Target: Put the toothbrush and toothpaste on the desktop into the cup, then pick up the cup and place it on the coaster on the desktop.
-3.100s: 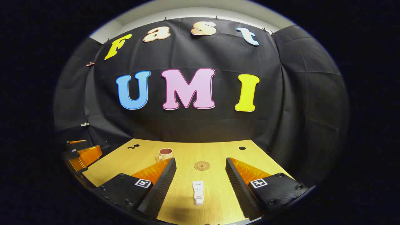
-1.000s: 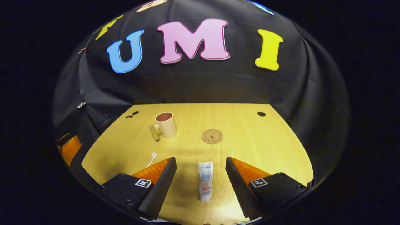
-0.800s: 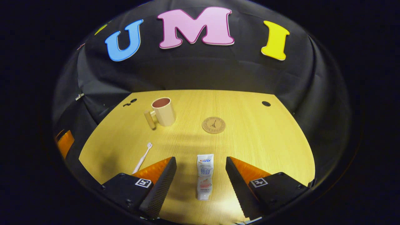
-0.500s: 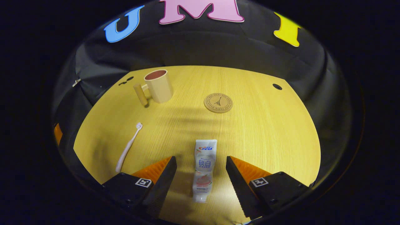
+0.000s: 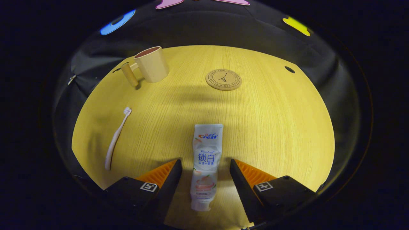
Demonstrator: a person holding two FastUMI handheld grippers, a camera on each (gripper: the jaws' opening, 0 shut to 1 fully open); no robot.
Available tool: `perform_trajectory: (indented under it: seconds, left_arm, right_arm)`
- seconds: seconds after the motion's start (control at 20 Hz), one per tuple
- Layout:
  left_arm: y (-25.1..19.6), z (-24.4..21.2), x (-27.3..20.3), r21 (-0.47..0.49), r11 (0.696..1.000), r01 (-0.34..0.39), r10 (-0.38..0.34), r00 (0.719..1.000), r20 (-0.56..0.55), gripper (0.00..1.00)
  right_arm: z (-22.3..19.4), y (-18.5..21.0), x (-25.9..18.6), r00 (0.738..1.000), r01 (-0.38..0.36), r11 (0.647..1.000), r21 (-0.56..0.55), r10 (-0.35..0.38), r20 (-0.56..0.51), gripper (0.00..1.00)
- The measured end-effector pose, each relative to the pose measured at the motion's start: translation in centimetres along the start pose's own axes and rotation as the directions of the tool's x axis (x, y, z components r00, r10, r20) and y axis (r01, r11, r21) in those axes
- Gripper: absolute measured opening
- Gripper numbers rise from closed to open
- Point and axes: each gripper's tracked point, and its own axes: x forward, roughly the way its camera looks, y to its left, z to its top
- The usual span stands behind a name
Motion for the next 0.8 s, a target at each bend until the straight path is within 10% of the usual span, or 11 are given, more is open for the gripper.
perform_trajectory:
  seconds: [0.35,0.8]
  left_arm:
    - [0.3,0.1,0.1,0.018,1.000,0.015,-0.015,1.000,0.014,0.99]
    - [-0.9,-1.1,0.6,0.018,0.997,0.076,-0.076,0.997,-0.004,0.99]
  right_arm:
    - [-0.2,-0.4,0.0,0.998,0.039,0.999,0.028,-0.038,-0.044,0.48]
    - [0.0,-0.4,-0.1,0.999,0.005,1.000,0.011,-0.005,-0.054,0.34]
